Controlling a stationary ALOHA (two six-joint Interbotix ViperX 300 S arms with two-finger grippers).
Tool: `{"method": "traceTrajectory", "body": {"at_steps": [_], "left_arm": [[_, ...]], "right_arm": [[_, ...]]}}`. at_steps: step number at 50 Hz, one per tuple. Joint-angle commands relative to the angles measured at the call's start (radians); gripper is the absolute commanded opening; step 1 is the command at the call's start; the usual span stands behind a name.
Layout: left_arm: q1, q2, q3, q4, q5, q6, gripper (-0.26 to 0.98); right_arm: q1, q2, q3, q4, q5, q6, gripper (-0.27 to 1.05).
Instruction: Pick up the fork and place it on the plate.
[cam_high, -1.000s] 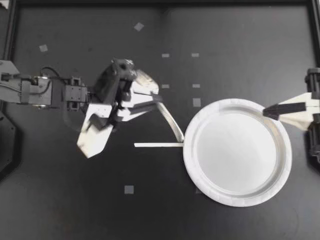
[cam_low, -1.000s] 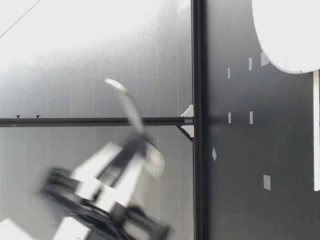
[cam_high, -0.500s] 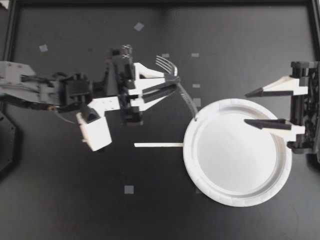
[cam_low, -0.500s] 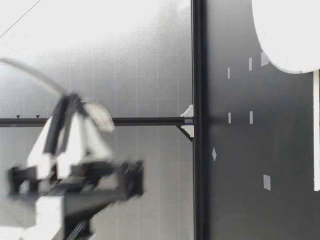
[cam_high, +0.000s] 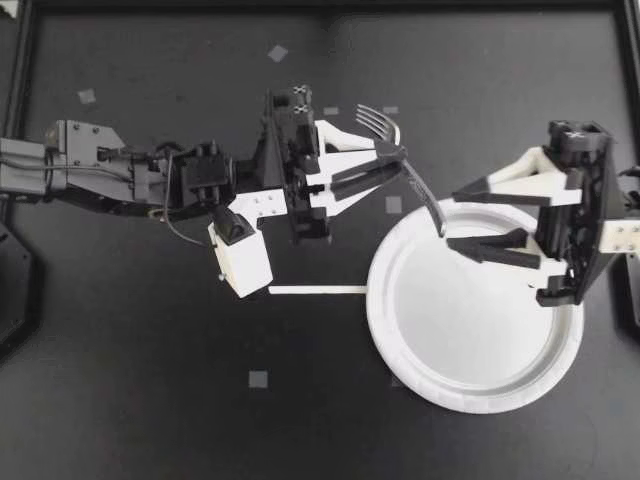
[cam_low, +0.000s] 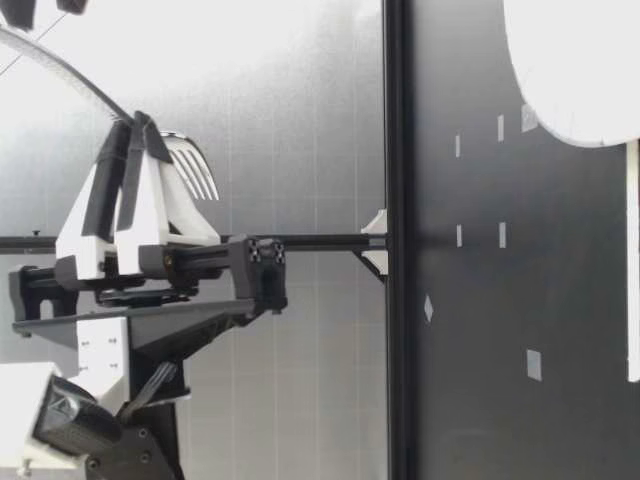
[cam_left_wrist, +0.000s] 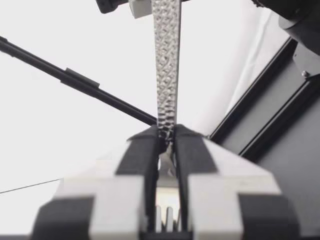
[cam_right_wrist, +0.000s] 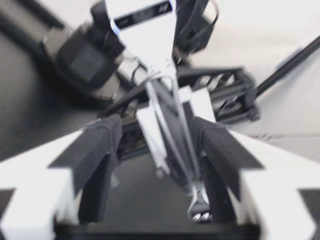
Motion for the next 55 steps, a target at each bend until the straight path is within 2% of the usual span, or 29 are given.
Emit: {"method": "traceTrajectory", "body": {"at_steps": [1, 35, 39, 42, 49, 55], "left_arm": [[0.002, -0.026, -0.017, 0.002, 0.000, -0.003, 0.01], [0.000, 0.034, -0.083, 0.003, -0.002, -0.012, 0.01], [0.000, 0.032, -0.081, 0.003, -0.002, -0.012, 0.01], [0.000, 0.031, -0.080, 0.003, 0.000, -0.012, 0.01], [0.000, 0.031, -0.080, 0.003, -0.002, -0.012, 0.01], [0.000, 0.031, -0.080, 0.003, 0.000, -0.021, 0.02]], "right_arm": [[-0.003, -0.041, -0.011, 0.002, -0.034, 0.002, 0.60], [-0.003, 0.064, -0.035, 0.002, -0.130, 0.002, 0.58], [-0.003, 0.067, -0.031, 0.000, -0.137, 0.002, 0.51], [-0.003, 0.064, -0.026, 0.000, -0.133, 0.000, 0.41], [-0.002, 0.054, -0.015, -0.003, -0.130, -0.003, 0.09], [-0.003, 0.049, -0.014, -0.003, -0.127, -0.003, -0.12]]}}
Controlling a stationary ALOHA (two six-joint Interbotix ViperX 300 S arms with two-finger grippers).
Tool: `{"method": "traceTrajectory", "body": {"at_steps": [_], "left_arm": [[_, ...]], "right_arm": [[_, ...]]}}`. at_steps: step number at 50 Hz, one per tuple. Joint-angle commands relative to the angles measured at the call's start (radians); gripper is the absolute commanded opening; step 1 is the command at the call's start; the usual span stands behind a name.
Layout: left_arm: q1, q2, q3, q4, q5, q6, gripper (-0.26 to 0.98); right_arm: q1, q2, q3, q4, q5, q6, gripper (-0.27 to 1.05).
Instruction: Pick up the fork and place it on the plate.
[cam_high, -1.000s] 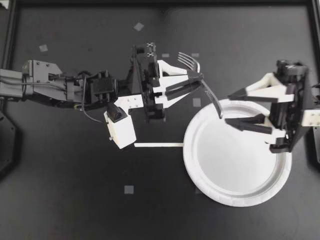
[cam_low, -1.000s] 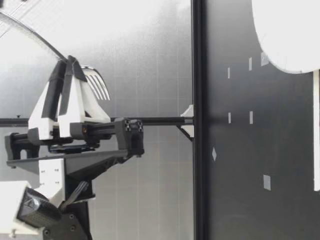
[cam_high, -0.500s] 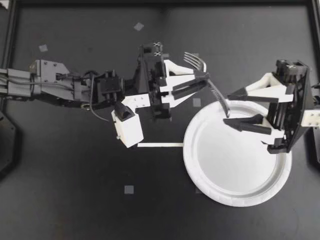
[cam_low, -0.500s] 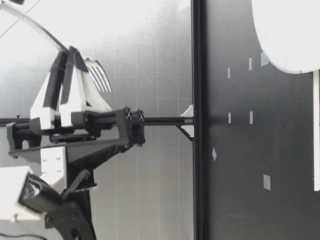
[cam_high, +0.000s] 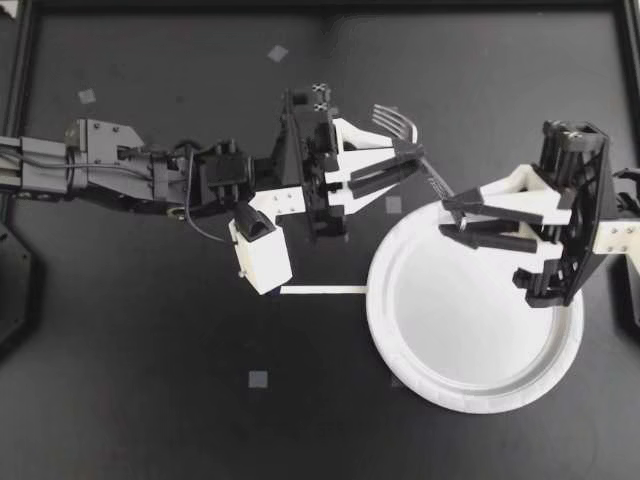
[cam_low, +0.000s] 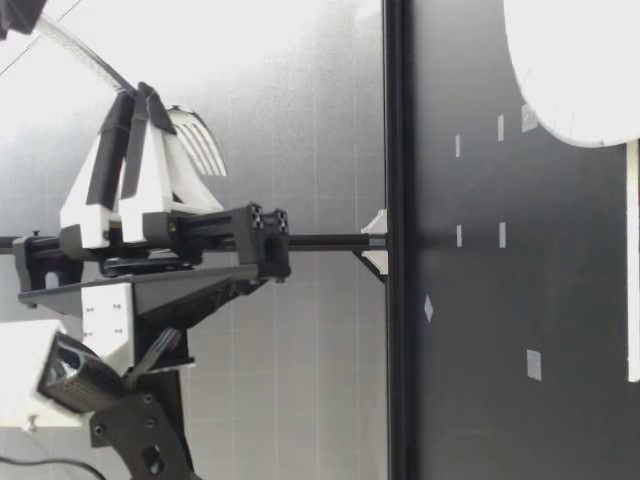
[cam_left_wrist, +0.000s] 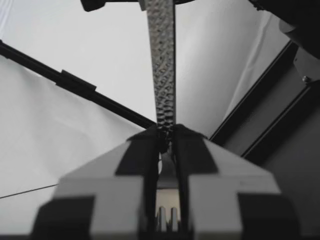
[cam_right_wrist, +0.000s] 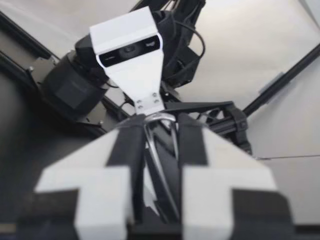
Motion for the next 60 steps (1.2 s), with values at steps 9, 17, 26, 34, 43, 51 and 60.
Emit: {"method": "traceTrajectory", "body": {"at_steps": [9, 17, 26, 34, 43, 51, 60], "left_arm": [[0.002, -0.021, -0.025, -0.006, -0.005, -0.040, 0.03], [-0.002, -0.031, -0.026, 0.000, 0.041, -0.120, 0.16], [-0.003, -0.057, -0.029, 0.002, 0.106, -0.215, 0.57], [-0.015, -0.058, -0.026, 0.002, 0.107, -0.221, 0.89], [-0.052, -0.080, -0.008, 0.002, 0.103, -0.227, 0.86], [-0.067, -0.124, 0.067, -0.012, 0.020, -0.249, 0.86], [-0.067, -0.160, 0.153, -0.023, -0.057, -0.314, 0.86]], "right_arm": [[-0.002, -0.005, -0.009, 0.002, 0.006, 0.003, -0.17], [-0.002, 0.002, -0.009, 0.002, 0.015, 0.005, -0.17], [-0.002, 0.000, -0.009, 0.002, 0.018, 0.006, -0.17], [-0.002, -0.009, -0.011, 0.011, 0.035, 0.014, -0.17], [-0.003, -0.083, -0.028, 0.187, 0.086, 0.092, -0.17], [-0.003, -0.229, -0.081, 0.419, 0.382, 0.206, -0.17], [-0.028, -0.371, -0.149, 0.676, 0.624, 0.382, -0.17]]}}
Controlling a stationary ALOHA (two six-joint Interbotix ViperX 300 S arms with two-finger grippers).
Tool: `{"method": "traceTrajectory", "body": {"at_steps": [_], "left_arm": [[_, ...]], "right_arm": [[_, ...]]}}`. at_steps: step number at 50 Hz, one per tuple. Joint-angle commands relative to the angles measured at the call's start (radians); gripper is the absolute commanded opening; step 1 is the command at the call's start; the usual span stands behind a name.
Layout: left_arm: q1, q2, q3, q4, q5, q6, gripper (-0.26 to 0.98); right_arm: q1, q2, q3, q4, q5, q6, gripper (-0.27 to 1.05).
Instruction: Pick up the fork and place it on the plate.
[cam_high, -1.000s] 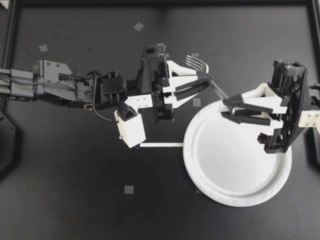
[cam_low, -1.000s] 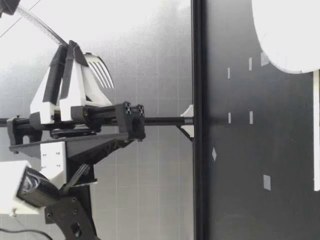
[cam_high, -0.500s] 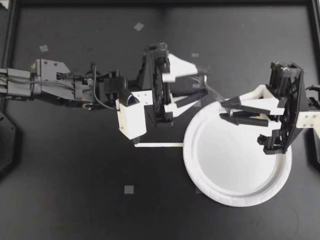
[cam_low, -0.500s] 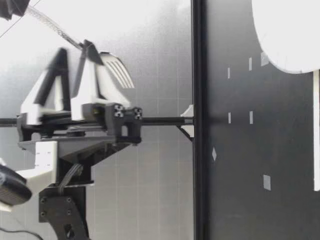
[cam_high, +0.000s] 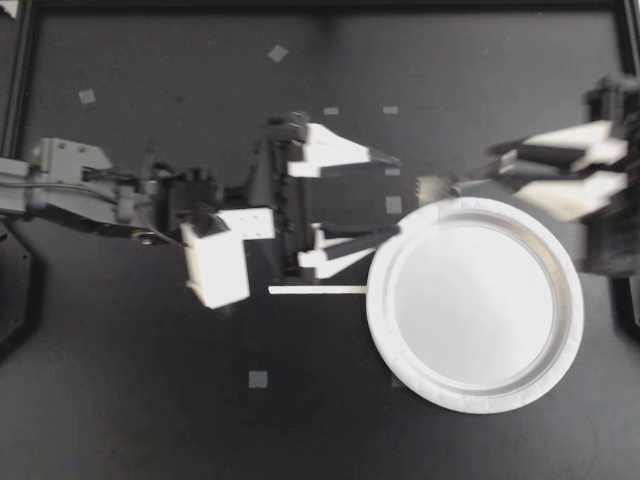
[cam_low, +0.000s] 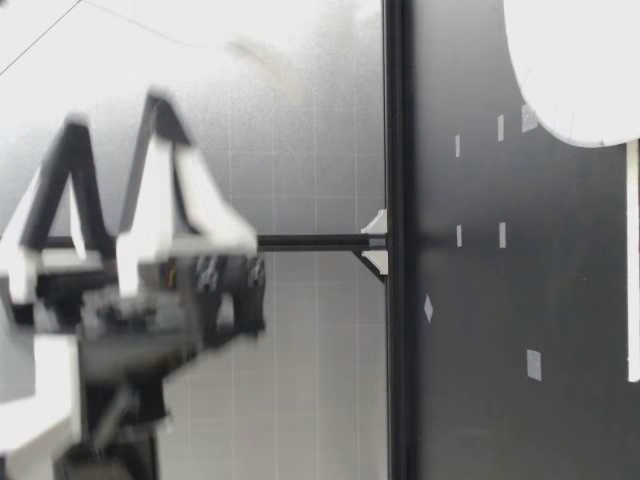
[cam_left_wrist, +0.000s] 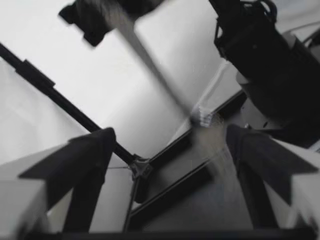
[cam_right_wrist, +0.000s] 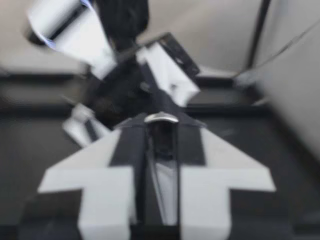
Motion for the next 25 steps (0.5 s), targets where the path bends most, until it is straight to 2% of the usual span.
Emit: {"method": "traceTrajectory", "body": {"at_steps": [1, 6, 12, 19, 25], "left_arm": [[0.002, -0.054, 0.037, -0.005, -0.043, -0.034, 0.86], [0.002, -0.057, 0.046, -0.006, -0.044, -0.038, 0.86], [0.000, -0.057, 0.049, -0.006, -0.044, -0.040, 0.86], [0.000, -0.057, 0.052, -0.011, -0.041, -0.040, 0.86], [0.000, -0.058, 0.051, -0.014, -0.041, -0.041, 0.86]], "right_arm": [[-0.034, -0.058, -0.043, 0.132, 0.120, 0.078, -0.17], [-0.109, -0.043, -0.018, 0.178, 0.250, 0.152, -0.17], [-0.184, 0.005, 0.012, 0.175, 0.431, 0.265, -0.17], [-0.196, -0.009, 0.003, 0.166, 0.653, 0.367, -0.17], [-0.206, -0.037, -0.003, 0.144, 0.764, 0.563, -0.17]]}}
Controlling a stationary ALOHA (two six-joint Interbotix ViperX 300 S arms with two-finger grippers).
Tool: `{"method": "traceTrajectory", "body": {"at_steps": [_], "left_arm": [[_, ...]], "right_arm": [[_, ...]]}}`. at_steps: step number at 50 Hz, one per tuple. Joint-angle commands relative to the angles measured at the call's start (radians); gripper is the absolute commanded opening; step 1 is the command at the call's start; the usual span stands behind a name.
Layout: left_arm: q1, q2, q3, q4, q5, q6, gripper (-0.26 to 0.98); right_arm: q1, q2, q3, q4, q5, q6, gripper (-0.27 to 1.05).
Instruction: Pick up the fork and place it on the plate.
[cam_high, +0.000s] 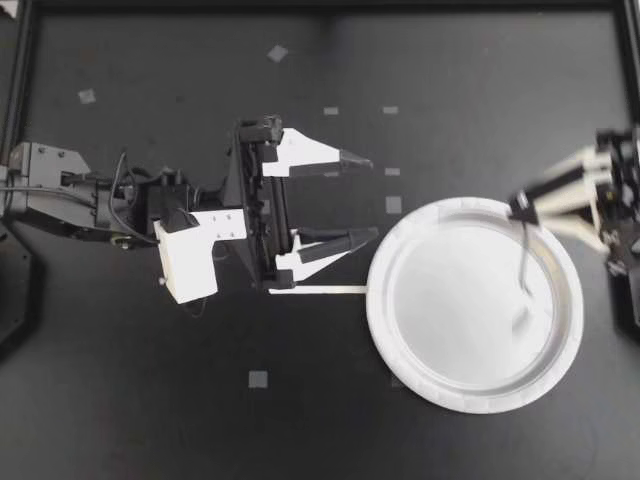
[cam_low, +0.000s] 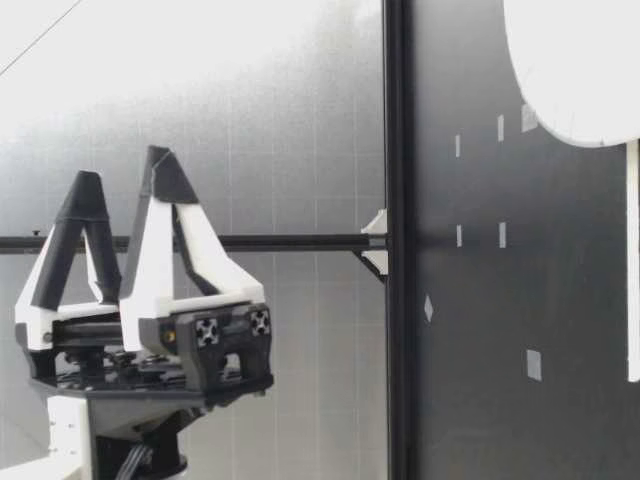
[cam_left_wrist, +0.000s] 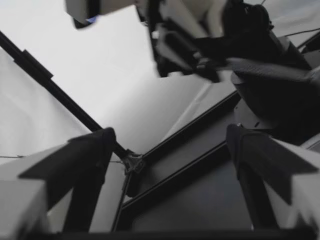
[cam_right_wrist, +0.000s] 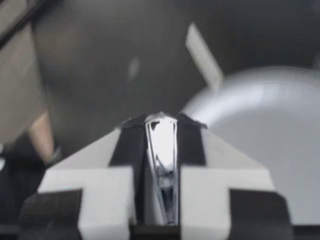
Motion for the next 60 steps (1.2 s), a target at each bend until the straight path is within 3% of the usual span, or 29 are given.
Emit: {"method": "traceTrajectory", "body": {"at_steps": [1, 9, 12, 19, 36, 54, 60], "left_arm": [[0.000, -0.031, -0.012, -0.005, -0.006, -0.003, 0.86], [0.000, -0.028, -0.018, -0.003, -0.009, -0.054, 0.86], [-0.002, -0.029, -0.017, 0.000, -0.012, -0.080, 0.86], [0.000, -0.029, -0.011, 0.003, -0.012, -0.109, 0.86], [-0.074, -0.020, -0.014, 0.084, -0.017, -0.103, 0.85], [-0.198, 0.023, -0.015, 0.126, -0.106, -0.106, 0.85], [-0.229, 0.034, -0.021, 0.132, -0.118, -0.106, 0.85]], "right_arm": [[-0.021, -0.028, -0.029, -0.038, 0.115, 0.199, -0.17], [-0.152, -0.063, -0.020, -0.252, 0.207, 0.430, -0.17], [-0.196, -0.075, -0.014, -0.285, 0.291, 0.474, -0.17], [-0.210, -0.100, 0.018, -0.287, 0.391, 0.500, -0.17], [-0.241, 0.067, 0.075, -0.318, 0.202, 0.552, -0.17], [-0.442, 0.178, 0.072, -0.365, 0.094, 0.546, -0.17], [-0.456, 0.225, 0.075, -0.377, 0.077, 0.548, -0.17]]}}
